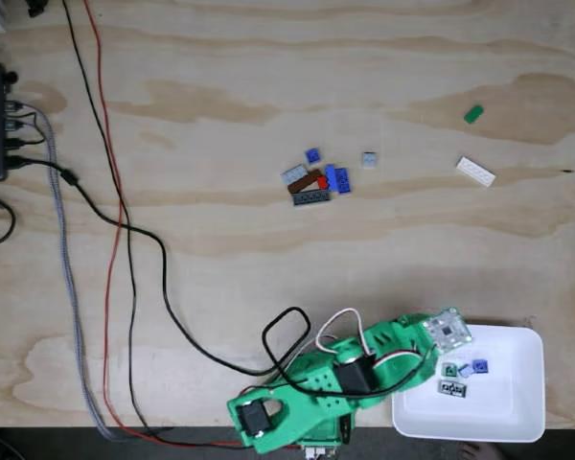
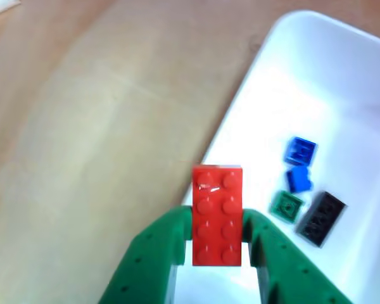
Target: Put all lego bricks in the bin.
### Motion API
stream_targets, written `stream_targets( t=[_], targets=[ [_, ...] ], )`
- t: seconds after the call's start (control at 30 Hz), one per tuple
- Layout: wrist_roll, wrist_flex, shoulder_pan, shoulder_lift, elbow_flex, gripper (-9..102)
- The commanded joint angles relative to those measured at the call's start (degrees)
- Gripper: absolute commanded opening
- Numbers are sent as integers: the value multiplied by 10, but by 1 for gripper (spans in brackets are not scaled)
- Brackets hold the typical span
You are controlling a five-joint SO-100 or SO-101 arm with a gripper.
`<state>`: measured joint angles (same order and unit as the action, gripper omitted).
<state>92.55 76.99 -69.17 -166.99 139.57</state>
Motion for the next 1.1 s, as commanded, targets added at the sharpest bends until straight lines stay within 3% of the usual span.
stream_targets(
  t=[0.0,0.17,0.27,0.37,0.47,0.57,0.63,0.7,0.8,0.9,1.07],
  targets=[
    [69,-105,-106,-15,90,0],
    [71,-148,-139,-4,138,2],
    [65,-130,-143,-3,124,16],
    [47,-91,-127,9,86,18],
    [17,-19,-73,58,8,20],
    [-45,46,67,206,-130,14],
    [-81,6,190,318,-189,7],
    [-98,-100,314,415,-194,1],
    [-137,-214,429,516,-192,9],
    [-230,-250,466,584,-226,15],
    [-492,-266,389,671,-335,16]
  ],
)
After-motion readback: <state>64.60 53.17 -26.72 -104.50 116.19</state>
